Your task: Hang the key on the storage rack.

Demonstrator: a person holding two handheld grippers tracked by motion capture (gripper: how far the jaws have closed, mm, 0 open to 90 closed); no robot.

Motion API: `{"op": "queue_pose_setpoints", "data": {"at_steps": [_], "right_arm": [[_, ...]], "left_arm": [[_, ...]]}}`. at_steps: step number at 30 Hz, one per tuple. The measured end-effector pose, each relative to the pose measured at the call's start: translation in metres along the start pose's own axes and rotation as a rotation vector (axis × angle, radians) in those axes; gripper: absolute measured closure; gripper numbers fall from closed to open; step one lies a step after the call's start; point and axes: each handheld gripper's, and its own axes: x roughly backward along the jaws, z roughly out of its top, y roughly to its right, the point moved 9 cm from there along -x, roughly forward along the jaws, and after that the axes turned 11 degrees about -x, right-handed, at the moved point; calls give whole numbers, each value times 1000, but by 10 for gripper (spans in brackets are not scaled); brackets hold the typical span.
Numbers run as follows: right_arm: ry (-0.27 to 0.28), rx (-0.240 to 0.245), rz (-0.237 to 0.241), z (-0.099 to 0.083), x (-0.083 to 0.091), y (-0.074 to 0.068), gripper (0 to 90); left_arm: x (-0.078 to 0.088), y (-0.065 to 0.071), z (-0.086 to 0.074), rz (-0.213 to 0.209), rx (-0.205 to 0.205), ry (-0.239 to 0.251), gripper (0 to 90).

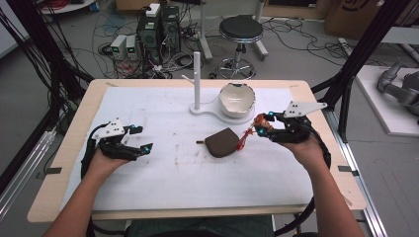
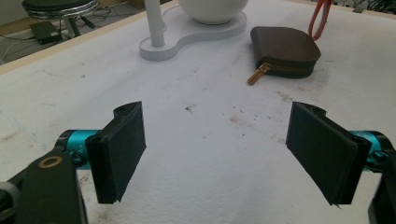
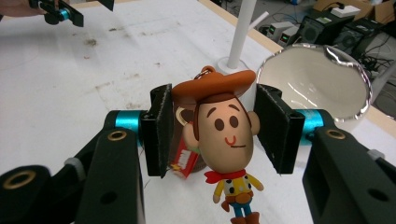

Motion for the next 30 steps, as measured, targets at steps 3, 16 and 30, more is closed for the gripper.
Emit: {"op": "queue_pose_setpoints", "data": {"at_steps": [3, 16, 30], "right_arm": [[-4, 16, 24, 17, -4, 0, 502], [-14, 69, 73, 71, -23, -7, 502], [-13, 116, 106, 108, -52, -15, 501]], "left_arm": [[0, 0, 0, 1, 1, 3, 198], [0, 0, 0, 1, 0, 3, 198], [8, 3, -3, 3, -19, -12, 198]]}}
